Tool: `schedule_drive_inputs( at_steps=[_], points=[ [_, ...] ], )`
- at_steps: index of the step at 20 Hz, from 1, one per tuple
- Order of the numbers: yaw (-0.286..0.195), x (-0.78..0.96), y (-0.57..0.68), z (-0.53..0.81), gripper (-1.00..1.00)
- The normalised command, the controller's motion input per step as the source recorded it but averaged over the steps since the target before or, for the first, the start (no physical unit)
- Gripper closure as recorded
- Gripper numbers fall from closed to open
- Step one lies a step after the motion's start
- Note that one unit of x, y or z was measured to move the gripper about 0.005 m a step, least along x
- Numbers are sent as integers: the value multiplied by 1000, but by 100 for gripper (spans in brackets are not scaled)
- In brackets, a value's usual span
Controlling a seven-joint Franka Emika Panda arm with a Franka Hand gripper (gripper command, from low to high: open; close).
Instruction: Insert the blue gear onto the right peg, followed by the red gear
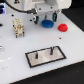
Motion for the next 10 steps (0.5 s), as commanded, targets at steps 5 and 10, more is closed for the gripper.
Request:
schedule_drive_inputs(
  at_steps=[5, 10],
  points=[
    [0, -208, 179, -334, 100],
    [0, -239, 81, -253, 100]
  ],
)
